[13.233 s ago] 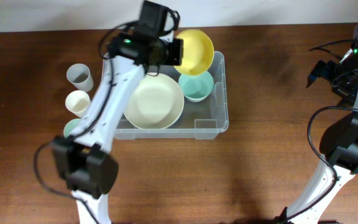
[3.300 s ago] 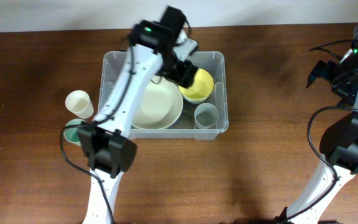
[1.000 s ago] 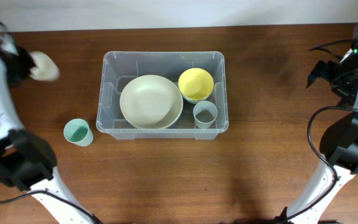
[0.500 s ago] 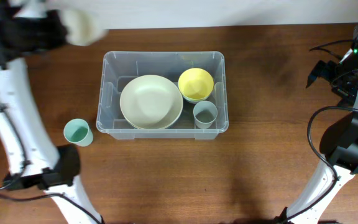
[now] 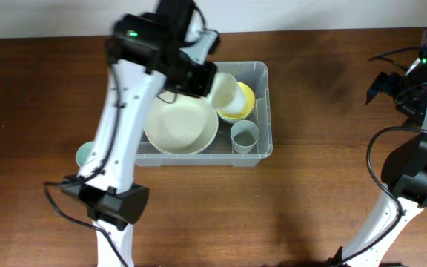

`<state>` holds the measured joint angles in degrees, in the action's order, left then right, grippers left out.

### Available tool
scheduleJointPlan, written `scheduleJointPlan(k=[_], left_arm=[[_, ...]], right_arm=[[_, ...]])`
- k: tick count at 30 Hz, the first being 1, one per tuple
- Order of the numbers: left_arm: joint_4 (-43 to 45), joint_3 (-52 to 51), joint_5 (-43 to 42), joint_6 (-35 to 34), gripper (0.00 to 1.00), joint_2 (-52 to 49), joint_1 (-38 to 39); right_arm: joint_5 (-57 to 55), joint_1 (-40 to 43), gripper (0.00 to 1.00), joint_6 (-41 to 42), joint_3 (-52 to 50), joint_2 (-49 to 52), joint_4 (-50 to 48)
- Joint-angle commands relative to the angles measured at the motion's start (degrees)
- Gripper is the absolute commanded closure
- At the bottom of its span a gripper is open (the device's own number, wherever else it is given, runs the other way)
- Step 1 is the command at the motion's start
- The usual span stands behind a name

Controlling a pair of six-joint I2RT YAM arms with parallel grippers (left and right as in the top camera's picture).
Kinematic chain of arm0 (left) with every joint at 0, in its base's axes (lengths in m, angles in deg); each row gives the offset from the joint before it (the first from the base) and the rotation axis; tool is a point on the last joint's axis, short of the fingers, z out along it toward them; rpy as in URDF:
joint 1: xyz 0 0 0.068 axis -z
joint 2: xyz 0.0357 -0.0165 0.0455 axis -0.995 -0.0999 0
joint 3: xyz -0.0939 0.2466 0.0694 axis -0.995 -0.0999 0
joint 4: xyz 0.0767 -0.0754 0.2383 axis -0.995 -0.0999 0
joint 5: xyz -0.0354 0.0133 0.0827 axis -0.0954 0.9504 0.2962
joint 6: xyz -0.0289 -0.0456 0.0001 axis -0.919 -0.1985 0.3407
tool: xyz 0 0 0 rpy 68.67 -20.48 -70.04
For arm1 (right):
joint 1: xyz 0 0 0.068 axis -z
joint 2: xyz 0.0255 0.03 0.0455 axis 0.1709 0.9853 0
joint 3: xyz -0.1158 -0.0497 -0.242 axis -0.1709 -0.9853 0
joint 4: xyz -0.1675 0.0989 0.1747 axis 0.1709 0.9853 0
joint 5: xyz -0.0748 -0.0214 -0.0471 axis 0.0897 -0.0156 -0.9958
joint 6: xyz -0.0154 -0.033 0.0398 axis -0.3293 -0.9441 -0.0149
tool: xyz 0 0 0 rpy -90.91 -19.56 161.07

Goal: Pack container
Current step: 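Lift the cream cup and carry it over the grey cup, then lower the cream cup into the grey cup and open the left gripper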

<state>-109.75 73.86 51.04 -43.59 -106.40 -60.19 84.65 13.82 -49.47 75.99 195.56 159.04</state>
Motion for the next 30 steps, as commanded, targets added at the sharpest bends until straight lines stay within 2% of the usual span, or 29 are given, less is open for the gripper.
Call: scheduleJointPlan(k=[1, 6, 14, 30], left_arm=[[0.85, -5.05, 0.94, 1.53, 0.99, -0.39, 2.58], [2.03, -9.86, 0.94, 1.53, 0.99, -0.39, 4.46], [10.78, -15.67, 0.94, 1.55, 0.99, -0.39, 4.92], [16.72, -22.08, 1.92, 1.55, 0.99, -0.5, 4.92]], right_arm=[[-0.24, 0.37, 0.01, -0.35, -0.2, -2.25, 0.0], [-0.26, 0.37, 0.01, -0.35, -0.2, -2.25, 0.0], [-0.24, 0.37, 0.01, -0.35, -0.2, -2.25, 0.0], [-0.26, 0.37, 0.01, -0.35, -0.2, -2.25, 0.0]])
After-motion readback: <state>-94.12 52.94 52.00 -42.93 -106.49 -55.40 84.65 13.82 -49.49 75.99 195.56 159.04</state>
